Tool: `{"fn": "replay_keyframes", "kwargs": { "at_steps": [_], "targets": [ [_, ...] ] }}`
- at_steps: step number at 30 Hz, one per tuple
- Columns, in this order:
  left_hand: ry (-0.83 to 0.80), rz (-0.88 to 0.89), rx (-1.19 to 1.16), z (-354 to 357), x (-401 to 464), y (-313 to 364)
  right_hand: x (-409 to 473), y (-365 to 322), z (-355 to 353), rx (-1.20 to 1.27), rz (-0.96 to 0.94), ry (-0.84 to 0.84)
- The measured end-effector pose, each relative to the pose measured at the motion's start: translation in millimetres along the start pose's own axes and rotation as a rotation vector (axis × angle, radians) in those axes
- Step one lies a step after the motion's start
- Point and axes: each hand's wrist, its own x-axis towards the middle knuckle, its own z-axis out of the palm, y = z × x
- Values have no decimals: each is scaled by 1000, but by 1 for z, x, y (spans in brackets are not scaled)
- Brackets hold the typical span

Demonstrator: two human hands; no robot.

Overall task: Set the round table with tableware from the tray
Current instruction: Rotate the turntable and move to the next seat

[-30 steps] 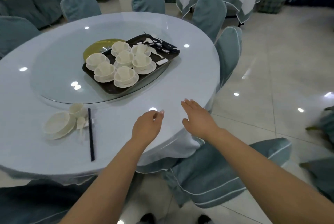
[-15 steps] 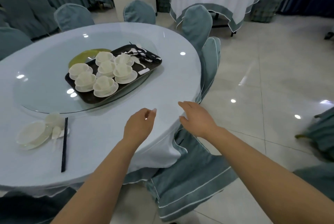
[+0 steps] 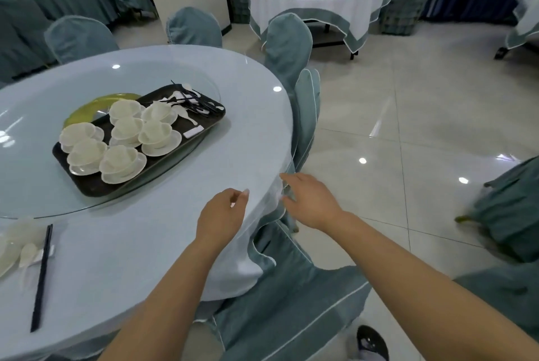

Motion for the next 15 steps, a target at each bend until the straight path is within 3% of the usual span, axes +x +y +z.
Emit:
{"fn": "replay_keyframes", "kwargs": {
  "at_steps": [15],
  "targets": [
    [87, -125, -47, 174, 91, 191, 53, 226, -113, -57, -142, -83]
  ]
}}
